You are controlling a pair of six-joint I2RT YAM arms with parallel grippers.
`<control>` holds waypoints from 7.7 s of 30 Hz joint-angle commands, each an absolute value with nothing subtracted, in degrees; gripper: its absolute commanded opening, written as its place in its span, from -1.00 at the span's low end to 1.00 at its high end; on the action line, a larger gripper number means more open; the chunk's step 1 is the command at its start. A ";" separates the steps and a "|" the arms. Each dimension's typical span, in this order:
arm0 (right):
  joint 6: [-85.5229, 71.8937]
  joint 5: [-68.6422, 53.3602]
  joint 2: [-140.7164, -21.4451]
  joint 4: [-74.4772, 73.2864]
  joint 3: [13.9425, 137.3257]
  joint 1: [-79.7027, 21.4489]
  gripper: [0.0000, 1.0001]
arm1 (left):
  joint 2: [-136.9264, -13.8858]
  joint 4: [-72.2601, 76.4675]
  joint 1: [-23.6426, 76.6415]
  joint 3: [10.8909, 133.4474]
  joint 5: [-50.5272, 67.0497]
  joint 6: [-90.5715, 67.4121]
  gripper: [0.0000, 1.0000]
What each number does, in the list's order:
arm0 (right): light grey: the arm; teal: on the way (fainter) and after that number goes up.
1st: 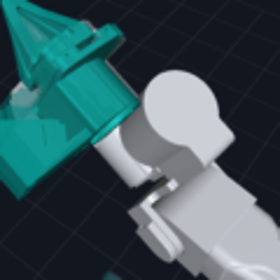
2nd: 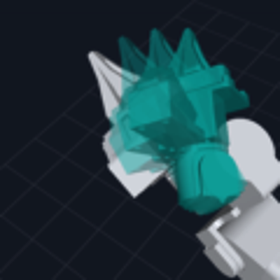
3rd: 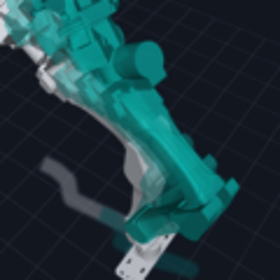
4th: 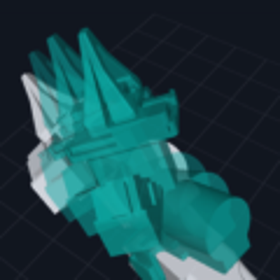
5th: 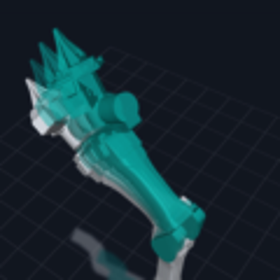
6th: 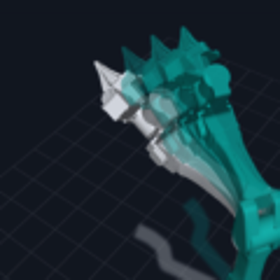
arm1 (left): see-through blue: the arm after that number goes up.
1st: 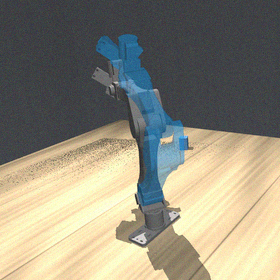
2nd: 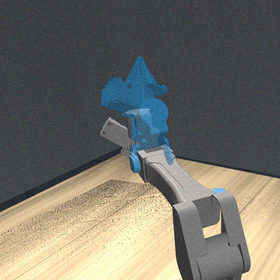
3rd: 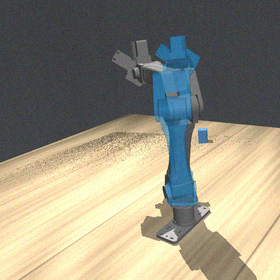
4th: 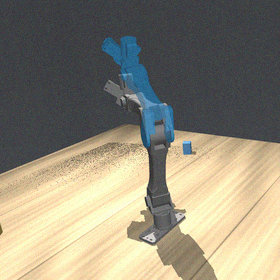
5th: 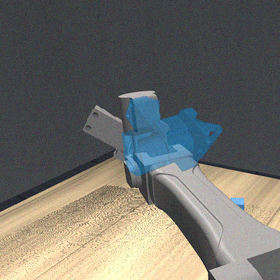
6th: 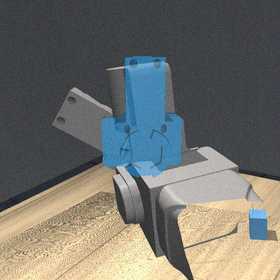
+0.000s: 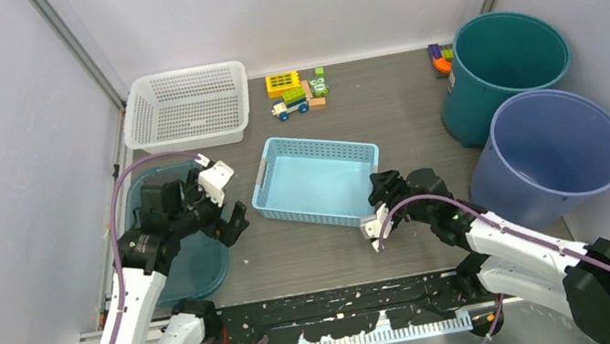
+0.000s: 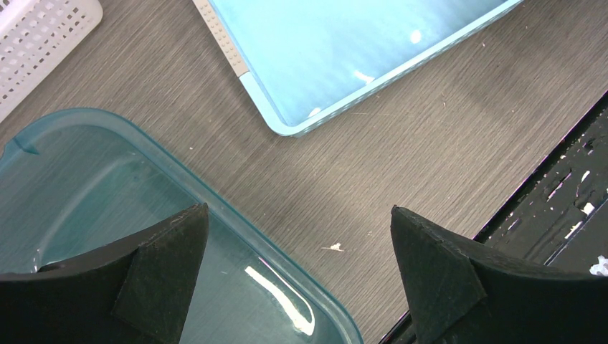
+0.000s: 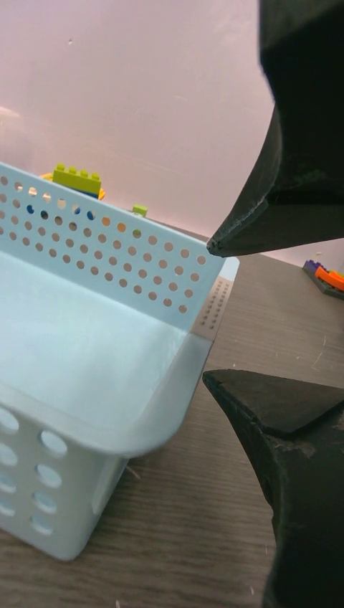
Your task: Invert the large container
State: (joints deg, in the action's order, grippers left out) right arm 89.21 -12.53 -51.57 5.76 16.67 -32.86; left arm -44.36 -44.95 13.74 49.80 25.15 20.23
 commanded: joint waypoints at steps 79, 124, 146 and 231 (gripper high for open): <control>46.94 -23.61 -52.39 -7.19 35.93 -33.57 -0.98 | -42.57 -45.28 12.76 49.92 27.74 21.39 0.99; 11.04 -38.37 -62.20 -30.58 61.77 -26.54 -0.98 | -41.57 -44.65 12.60 49.30 28.20 21.29 0.99; -6.97 -49.26 -76.97 -29.56 64.42 -11.08 -0.98 | -41.92 -44.59 12.57 49.39 28.49 21.25 0.99; -10.05 -16.10 -100.57 -36.36 72.41 -6.93 -0.25 | -41.38 -43.35 12.51 48.60 27.56 20.63 0.99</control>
